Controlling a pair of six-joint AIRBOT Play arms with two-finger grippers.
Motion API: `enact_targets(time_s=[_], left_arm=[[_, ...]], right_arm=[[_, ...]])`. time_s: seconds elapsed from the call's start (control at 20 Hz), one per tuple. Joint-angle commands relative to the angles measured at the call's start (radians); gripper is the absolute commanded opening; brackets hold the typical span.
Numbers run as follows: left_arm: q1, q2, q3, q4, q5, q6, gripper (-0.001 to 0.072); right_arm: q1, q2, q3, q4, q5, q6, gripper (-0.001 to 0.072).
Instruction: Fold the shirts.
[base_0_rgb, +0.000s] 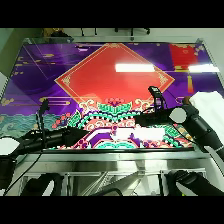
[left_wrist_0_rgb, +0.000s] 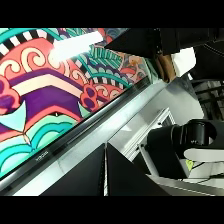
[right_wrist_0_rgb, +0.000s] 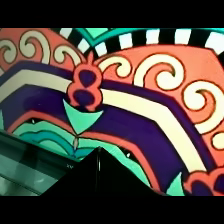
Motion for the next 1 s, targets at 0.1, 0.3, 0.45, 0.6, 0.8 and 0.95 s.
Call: enact_targets(time_s=[0.1, 0.3, 0.45, 0.6, 0.8, 0.95], left_arm=[[0.0, 0.001, -0.001, 0.001, -0.011, 0.001, 0.0013], [0.0, 0.001, 0.013, 0.058, 0.007, -0.073, 0.0011], [0.0, 0.001, 0.126, 0.503, -0.021, -0.352, 0.0011], [0.0, 0.001, 0.246, 0.975, -0.066, -0.547, 0.0016], [0.0, 0.0, 0.28, 1.423, -0.086, -0.652, 0.0692], [0.041, -0.044, 0.22, 1.628, -0.105, -0.685, 0.0693]], right_arm=[[0.001, 0.001, 0.0, 0.0, 0.0, 0.0, 0.0019], [0.001, 0.001, 0.0, 0.0, 0.0, 0.0, 0.0019], [0.001, 0.001, 0.0, 0.0, 0.0, 0.0, 0.0019], [0.001, 0.001, 0.0, 0.0, 0.0, 0.0, 0.0019], [0.001, 0.001, 0.0, 0.0, 0.0, 0.0, 0.0018], [0.001, 0.001, 0.0, 0.0, 0.0, 0.0, 0.0019]])
